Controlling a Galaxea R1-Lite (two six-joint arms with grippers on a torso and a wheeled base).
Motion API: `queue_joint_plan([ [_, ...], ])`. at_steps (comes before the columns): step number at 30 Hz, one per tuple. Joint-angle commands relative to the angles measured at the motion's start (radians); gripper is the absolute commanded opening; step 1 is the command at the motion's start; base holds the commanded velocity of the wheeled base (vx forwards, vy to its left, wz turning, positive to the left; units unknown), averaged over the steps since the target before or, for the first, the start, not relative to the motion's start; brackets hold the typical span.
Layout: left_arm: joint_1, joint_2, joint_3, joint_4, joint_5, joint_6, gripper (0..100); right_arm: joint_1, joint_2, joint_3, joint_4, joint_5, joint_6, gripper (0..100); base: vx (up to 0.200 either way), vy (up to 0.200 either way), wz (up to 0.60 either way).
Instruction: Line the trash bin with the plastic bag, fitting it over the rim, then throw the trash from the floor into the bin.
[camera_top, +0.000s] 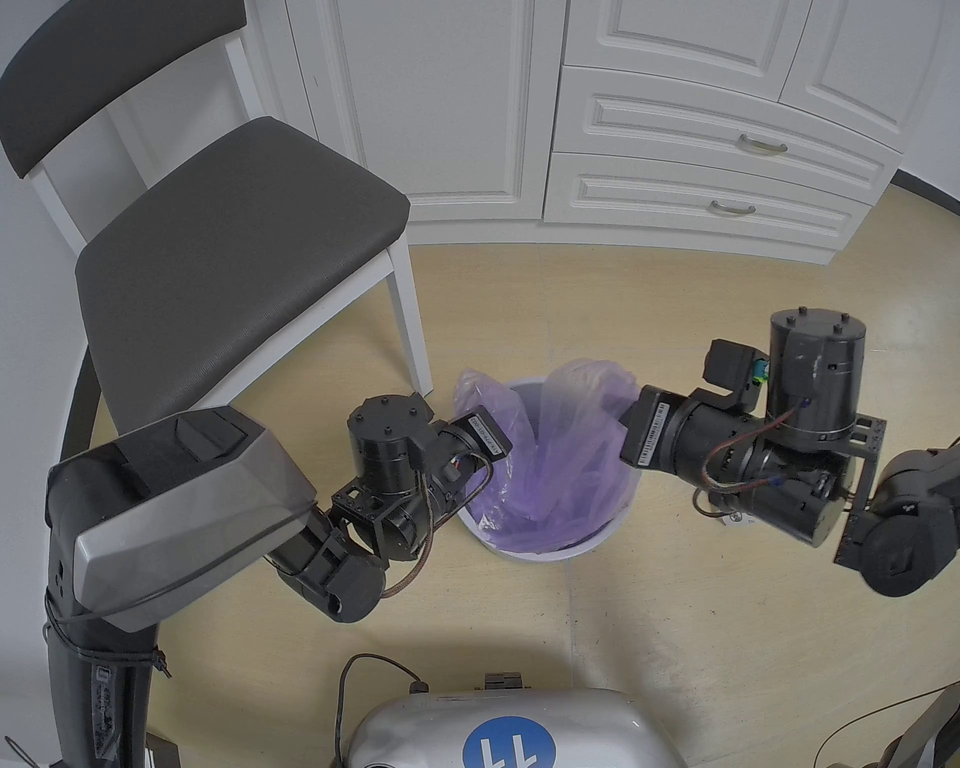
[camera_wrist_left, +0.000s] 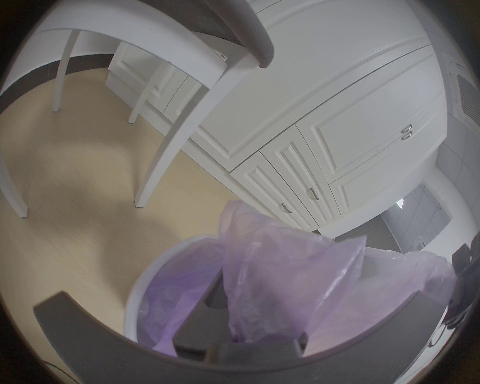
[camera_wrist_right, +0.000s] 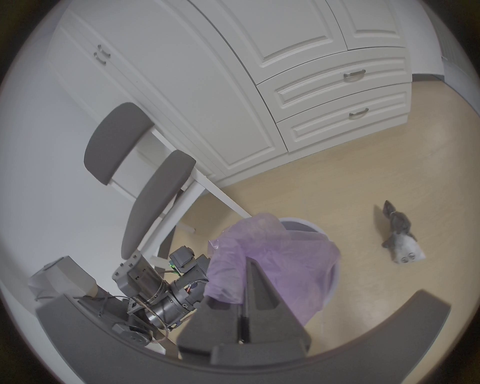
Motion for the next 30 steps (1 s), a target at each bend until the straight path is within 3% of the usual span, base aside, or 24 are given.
queue_joint_plan([
  [1, 0.066, -0.06, 0.019, -0.003, -0.003, 0.004, 0, 0.025, 0.183, -0.006, -0.16, 0.014, 0.068, 0, 0.0, 0.0, 0.0],
  [5, 0.078, -0.088, 0.028, -0.004, -0.001, 0.006, 0, 0.025, 0.246, -0.032, -0.227, 0.019, 0.117, 0, 0.0, 0.0, 0.0],
  [9, 0.069, -0.099, 0.042, -0.004, 0.0, 0.007, 0, -0.003, 0.323, -0.073, -0.241, 0.069, 0.202, 0, 0.0, 0.0, 0.0],
  [19, 0.032, -0.031, 0.033, -0.004, 0.003, 0.035, 0, -0.125, 0.411, -0.136, -0.233, 0.08, 0.208, 0, 0.0, 0.0, 0.0],
  [22, 0.023, -0.002, 0.028, -0.004, 0.007, 0.046, 0, -0.161, 0.393, -0.133, -0.226, 0.078, 0.183, 0, 0.0, 0.0, 0.0],
  [24, 0.017, 0.003, 0.033, -0.001, 0.007, 0.047, 0, -0.187, 0.376, -0.113, -0.226, 0.077, 0.113, 0, 0.0, 0.0, 0.0],
  [26, 0.012, -0.008, 0.056, 0.007, 0.013, 0.131, 0, -0.208, 0.335, -0.049, -0.241, 0.078, -0.018, 0, 0.0, 0.0, 0.0],
  [28, 0.012, -0.037, 0.097, -0.004, 0.026, 0.25, 0, -0.217, 0.306, -0.004, -0.255, 0.078, -0.099, 0, 0.0, 0.0, 0.0],
  [30, 0.011, -0.056, 0.117, -0.006, 0.036, 0.302, 0, -0.224, 0.293, 0.017, -0.264, 0.074, -0.137, 0, 0.0, 0.0, 0.0],
])
